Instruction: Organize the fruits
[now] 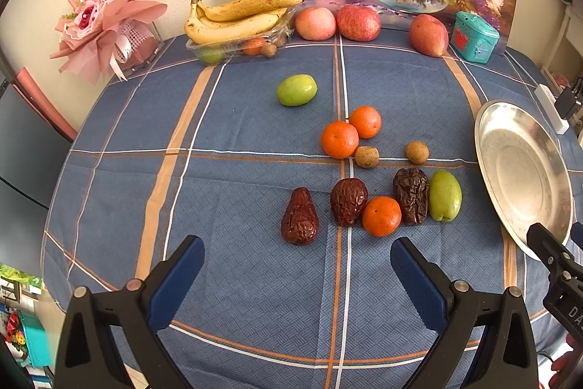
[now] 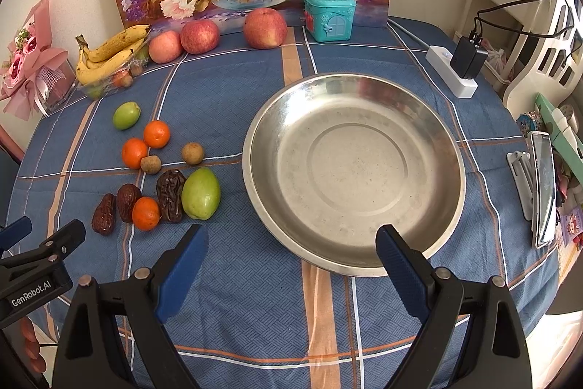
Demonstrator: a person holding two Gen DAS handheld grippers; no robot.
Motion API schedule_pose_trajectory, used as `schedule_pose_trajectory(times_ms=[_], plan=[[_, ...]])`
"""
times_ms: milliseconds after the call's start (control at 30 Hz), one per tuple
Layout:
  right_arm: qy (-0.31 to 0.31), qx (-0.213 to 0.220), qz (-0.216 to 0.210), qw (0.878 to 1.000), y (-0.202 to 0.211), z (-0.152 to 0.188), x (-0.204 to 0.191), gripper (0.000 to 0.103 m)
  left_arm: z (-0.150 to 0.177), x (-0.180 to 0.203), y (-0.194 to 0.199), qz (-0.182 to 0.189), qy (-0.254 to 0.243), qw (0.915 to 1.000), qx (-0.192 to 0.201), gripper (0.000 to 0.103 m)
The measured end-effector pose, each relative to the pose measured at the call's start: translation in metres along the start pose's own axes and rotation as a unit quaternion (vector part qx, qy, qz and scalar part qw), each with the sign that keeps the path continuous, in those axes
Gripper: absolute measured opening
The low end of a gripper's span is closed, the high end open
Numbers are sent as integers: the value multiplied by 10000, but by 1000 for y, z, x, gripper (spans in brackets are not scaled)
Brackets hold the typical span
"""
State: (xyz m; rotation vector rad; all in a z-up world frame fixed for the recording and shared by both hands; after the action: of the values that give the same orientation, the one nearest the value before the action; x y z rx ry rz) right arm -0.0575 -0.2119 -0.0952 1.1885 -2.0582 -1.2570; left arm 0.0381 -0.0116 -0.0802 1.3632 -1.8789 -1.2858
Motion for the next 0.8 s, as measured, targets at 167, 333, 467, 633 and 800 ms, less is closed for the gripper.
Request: schedule_pose_trajectory(times_ms=[167,333,467,633,800], plan=[[-2,-8,-18,10000,0,0,-1,93,-1,2,-1,28,-2,10000,-9,103],[-27,-15,-56,10000,0,-1,0,93,-3,2,0,159,81,9998,20,103],[-24,-18,-165,9999,0,-1,-5,93,-8,-1,2,176,139,9996,168,103],[22,114,-696,9975,5,-4,-25,93,-19,-16,5,82,356,9981,505,103],[116,54,-1462,9892,8,-4,-58,93,-26,-32,1,123,720,9947,722,103]])
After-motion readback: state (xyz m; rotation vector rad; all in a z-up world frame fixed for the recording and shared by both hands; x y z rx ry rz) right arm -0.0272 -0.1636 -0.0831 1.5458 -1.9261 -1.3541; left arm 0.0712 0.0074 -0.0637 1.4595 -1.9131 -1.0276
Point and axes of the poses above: each gripper's, at about its wrist camera, not at the fingertips, and y roughly against the way its jaws point, x to its right, z to its underside, the point moved 9 cm from there along -y, roughly the way its jaws point, and after that the axes turned 4 degrees about -y, right-handed, at the moved point
